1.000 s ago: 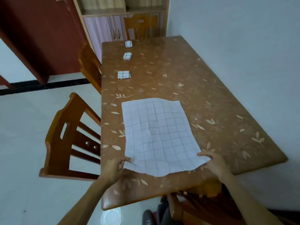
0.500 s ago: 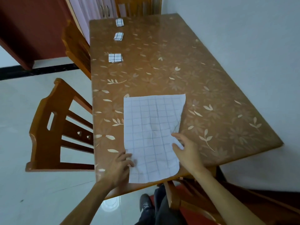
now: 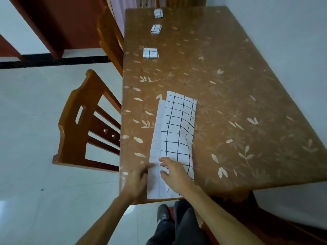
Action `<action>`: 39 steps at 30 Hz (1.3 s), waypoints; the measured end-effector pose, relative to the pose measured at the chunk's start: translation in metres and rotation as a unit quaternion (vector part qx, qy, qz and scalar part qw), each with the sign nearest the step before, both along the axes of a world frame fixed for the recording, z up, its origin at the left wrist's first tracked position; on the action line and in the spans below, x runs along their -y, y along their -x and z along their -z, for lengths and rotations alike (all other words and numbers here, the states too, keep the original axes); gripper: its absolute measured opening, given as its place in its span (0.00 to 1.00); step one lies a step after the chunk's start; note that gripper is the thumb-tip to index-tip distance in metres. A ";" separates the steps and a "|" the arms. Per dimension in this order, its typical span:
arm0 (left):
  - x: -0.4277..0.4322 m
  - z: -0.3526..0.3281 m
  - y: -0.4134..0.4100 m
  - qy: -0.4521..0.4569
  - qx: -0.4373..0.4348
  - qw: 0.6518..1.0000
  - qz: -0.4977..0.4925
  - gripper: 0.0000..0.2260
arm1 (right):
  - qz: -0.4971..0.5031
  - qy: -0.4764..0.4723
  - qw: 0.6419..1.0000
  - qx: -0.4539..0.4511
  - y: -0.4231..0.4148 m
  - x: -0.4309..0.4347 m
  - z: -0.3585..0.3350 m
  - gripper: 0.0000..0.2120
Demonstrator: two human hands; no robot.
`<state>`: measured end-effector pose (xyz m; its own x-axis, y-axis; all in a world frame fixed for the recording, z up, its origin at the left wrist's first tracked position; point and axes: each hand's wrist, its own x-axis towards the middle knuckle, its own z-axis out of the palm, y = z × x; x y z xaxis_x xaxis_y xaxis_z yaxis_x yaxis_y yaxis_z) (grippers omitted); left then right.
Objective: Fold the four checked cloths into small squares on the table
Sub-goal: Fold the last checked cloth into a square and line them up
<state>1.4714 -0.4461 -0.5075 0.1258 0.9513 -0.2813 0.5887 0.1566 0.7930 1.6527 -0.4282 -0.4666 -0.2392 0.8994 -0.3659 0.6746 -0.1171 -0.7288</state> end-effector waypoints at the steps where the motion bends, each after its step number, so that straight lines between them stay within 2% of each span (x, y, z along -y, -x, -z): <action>1: -0.001 0.000 0.001 0.003 0.014 0.999 -0.052 0.12 | -0.004 0.011 1.000 -0.010 0.002 0.001 0.001 0.22; 5: -0.006 0.001 0.000 0.052 0.052 0.984 -0.160 0.09 | -0.030 0.068 0.996 -0.056 0.009 0.009 0.006 0.24; 7: -0.006 -0.005 -0.008 0.050 0.067 0.979 -0.187 0.08 | -0.014 0.062 0.994 -0.090 0.007 0.015 0.004 0.19; 10: -0.007 -0.009 -0.021 0.066 0.054 0.978 -0.190 0.19 | 0.071 -0.029 0.991 -0.108 -0.009 0.018 -0.004 0.11; 13: -0.009 -0.006 -0.027 0.113 0.059 0.971 -0.204 0.24 | 0.199 -0.088 0.974 -0.065 -0.044 0.012 0.002 0.11; 15: -0.011 -0.006 -0.030 0.113 0.037 0.969 -0.218 0.20 | 0.235 -0.033 0.971 0.003 -0.066 0.007 0.016 0.11; 17: -0.012 -0.004 -0.031 0.118 0.025 0.966 -0.228 0.17 | 0.197 0.041 0.976 0.082 -0.078 0.006 0.029 0.10; 19: -0.013 -0.004 -0.030 0.144 0.050 0.961 -0.231 0.15 | 0.172 0.100 0.975 0.096 -0.080 0.009 0.034 0.13; 24: -0.016 -0.011 -0.028 0.216 0.201 0.907 -0.302 0.09 | 0.208 0.236 0.948 -0.052 -0.077 0.015 0.022 0.18; 26: -0.017 -0.010 -0.026 0.222 0.201 0.903 -0.309 0.07 | 0.206 0.274 0.937 -0.072 -0.079 0.016 0.019 0.17; 29: -0.019 -0.009 -0.022 0.224 0.169 0.912 -0.298 0.06 | 0.229 0.275 0.924 -0.133 -0.084 0.017 0.022 0.11; 31: -0.020 -0.009 -0.021 0.208 0.118 0.933 -0.268 0.09 | 0.268 0.251 0.919 -0.144 -0.086 0.013 0.024 0.12; 34: -0.018 -0.024 -0.027 0.136 -0.010 0.970 -0.199 0.11 | 0.258 0.163 0.950 -0.059 -0.088 0.006 0.017 0.12; 36: -0.022 -0.035 -0.034 -0.006 -0.131 0.985 -0.114 0.11 | 0.217 0.103 0.970 -0.025 -0.093 0.004 0.011 0.11; 37: -0.027 -0.035 -0.039 -0.101 -0.161 0.980 -0.053 0.11 | 0.197 0.081 0.977 -0.010 -0.097 0.003 0.009 0.11; 39: -0.048 -0.032 -0.058 -0.233 -0.155 0.955 0.094 0.15 | 0.157 0.032 0.986 0.039 -0.106 0.001 0.005 0.12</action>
<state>1.5292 -0.3979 -0.4752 0.2868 0.9508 0.1167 0.7890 -0.3036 0.5341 1.7587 -0.4294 -0.4718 0.0783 0.8993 -0.4303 0.6518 -0.3727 -0.6604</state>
